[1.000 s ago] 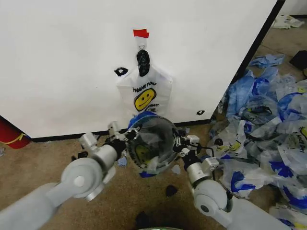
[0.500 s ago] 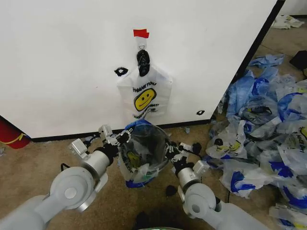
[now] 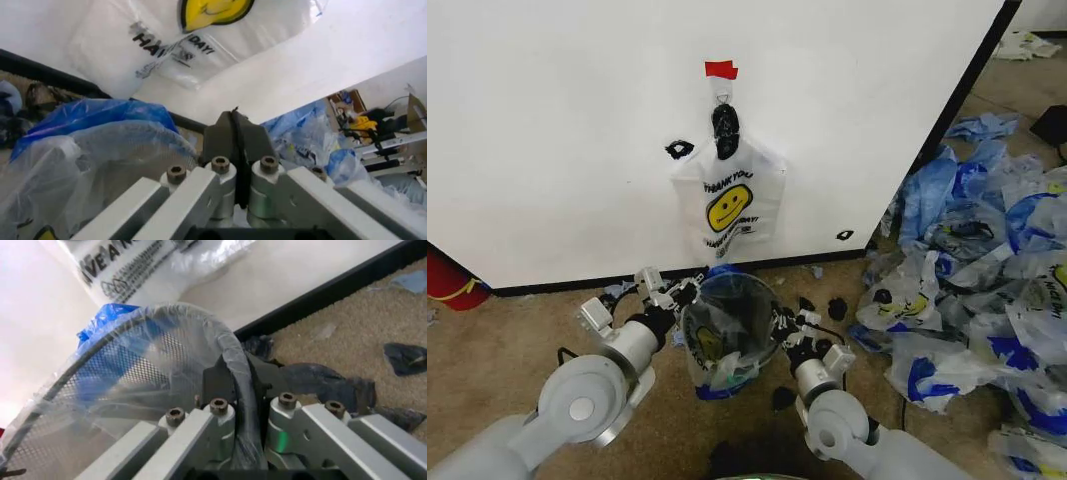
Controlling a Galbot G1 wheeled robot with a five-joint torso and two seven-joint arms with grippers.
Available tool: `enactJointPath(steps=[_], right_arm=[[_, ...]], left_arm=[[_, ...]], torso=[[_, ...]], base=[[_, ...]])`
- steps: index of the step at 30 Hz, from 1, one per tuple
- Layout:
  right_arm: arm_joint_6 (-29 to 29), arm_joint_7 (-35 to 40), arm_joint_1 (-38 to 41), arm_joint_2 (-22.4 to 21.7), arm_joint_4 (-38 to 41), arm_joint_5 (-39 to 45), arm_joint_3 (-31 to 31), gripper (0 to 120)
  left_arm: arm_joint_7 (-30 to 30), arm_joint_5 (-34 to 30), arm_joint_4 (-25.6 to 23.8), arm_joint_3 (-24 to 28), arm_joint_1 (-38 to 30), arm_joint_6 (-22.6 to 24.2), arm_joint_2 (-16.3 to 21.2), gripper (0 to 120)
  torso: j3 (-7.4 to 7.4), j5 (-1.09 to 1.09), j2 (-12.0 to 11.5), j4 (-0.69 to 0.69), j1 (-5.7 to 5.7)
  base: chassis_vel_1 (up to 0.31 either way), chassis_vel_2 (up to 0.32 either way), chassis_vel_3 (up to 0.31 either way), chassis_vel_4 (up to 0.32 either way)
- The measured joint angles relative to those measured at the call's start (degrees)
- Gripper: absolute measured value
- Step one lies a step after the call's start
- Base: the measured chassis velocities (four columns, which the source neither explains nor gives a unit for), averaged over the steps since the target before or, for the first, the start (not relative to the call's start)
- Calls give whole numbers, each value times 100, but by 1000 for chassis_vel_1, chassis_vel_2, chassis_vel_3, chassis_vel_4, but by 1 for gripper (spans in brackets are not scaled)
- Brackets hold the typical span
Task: Pick up the garbage bag from the wall and place it over the trash bin.
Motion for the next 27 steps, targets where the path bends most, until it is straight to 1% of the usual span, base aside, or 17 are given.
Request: enactJointPath(steps=[15,25,26,27], right_arm=[[111,-81,-83,113,-255,-229,-15,1],[126,-75,-174,96,-281,-462,7,1],[137,-76,-193,83,-274,-510,8,1],[143,-78,-202,74,-271,-537,10,4]], left_arm=[[71,233,52,-26,322,-11,-81,0],[85,293,62,-27,372,-13,-106,0],[86,305,66,-27,384,-13,-108,0],[90,314,68,-27,393,-13,-108,0]], torso=[[-1,0,1,0,-1],[0,0,1,0,0],[0,0,0,0,0],[0,0,0,0,0]], base=[[0,0,0,0],[0,0,0,0],[0,0,0,0],[0,0,0,0]])
